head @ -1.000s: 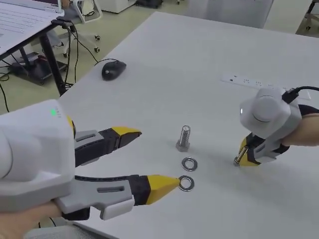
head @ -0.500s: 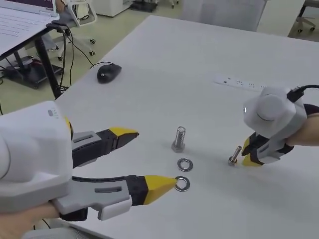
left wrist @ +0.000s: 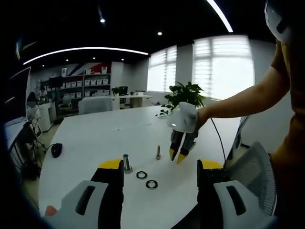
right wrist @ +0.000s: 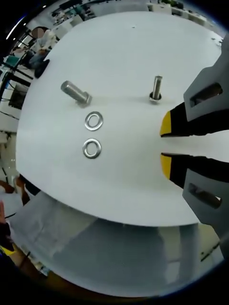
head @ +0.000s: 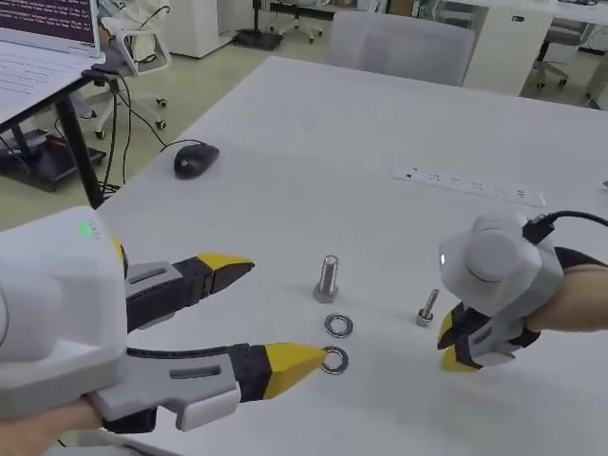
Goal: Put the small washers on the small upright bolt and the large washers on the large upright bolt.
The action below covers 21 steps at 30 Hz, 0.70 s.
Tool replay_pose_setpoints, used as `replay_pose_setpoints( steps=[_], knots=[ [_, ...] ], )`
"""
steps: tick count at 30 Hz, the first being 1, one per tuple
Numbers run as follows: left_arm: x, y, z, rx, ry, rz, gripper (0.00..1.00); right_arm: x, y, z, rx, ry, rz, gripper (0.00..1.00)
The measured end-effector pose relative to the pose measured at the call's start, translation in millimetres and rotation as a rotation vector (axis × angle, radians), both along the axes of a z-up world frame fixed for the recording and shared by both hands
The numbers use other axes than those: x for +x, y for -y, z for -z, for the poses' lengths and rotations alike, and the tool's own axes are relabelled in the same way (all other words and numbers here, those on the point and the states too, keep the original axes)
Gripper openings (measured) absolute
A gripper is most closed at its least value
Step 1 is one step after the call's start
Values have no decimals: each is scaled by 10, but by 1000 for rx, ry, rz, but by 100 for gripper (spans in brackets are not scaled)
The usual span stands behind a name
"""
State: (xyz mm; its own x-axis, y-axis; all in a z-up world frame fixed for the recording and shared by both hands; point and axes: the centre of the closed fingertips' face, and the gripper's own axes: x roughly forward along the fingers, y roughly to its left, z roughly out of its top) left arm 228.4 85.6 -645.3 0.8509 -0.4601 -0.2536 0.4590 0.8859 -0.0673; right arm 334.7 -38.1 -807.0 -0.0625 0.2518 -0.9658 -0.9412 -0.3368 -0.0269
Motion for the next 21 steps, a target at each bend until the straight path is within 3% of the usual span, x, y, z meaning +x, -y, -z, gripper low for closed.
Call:
replay_pose_setpoints(
  steps=[5,13,21],
  knots=[
    [-39,-9,-22,-7,10,-8,61,-154,-153,54,15,-25,-21,15],
    [-85,-13,-47,-15,20,-17,61,-216,-508,87,85,-35,-29,20],
    [-98,-3,-22,-15,17,-15,61,-287,-778,131,94,-35,-83,25]
  ],
)
